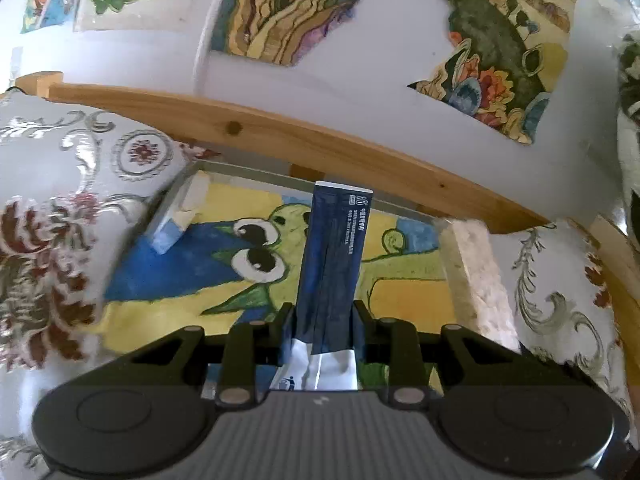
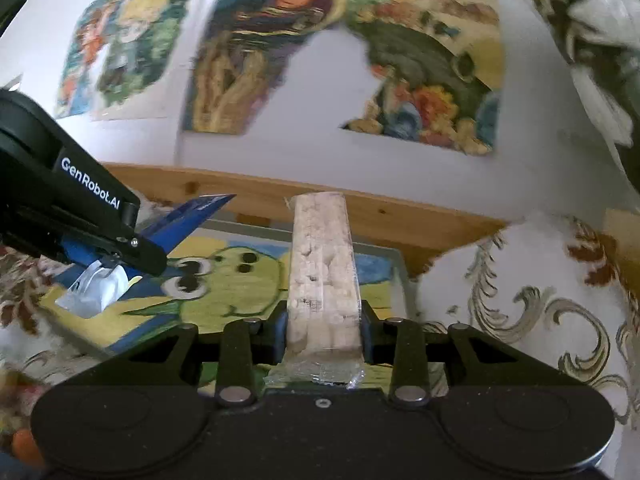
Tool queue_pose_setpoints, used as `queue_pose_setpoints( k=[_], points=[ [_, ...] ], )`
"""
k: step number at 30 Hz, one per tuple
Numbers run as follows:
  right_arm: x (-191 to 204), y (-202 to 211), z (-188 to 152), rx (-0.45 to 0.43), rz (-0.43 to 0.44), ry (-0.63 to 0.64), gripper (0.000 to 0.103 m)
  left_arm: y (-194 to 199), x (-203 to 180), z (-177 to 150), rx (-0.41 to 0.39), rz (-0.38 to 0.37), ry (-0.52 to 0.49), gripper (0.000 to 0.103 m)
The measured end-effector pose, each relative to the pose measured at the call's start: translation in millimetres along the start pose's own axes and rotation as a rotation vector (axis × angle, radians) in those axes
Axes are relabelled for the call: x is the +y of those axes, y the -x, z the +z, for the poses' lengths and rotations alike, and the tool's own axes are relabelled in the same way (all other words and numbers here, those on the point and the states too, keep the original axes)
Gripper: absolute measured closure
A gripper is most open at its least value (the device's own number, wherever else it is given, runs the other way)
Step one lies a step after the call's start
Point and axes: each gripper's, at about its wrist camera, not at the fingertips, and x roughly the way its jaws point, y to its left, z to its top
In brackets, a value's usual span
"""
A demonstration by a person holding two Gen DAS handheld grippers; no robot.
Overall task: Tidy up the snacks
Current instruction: 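Carry the white bar with right tool into the grey tray while left tool carries the blue packet there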
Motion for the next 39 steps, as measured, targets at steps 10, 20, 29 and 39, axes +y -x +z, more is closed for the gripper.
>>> queue_pose_setpoints(
  k=[10, 20, 29, 39],
  points=[
    [-20, -35, -17, 0.041, 0.027, -0.105, 0.067, -61, -23, -5, 0.020, 0.006, -0.074, 0.071],
    [-18, -56, -28, 0.080, 0.027, -0.108, 0.066, -86, -28, -15, 0.063, 0.032, -0.100, 0.071],
    [-22, -66, -34, 0.105, 0.027, -0.137, 0.065, -94, -26, -19, 0.084, 0.057, -0.085, 0.070],
    [-25, -52, -28, 0.047, 0.006, -0.170, 0.042, -76, -28, -12, 0.022, 0.104, -0.056, 0.041]
  ],
)
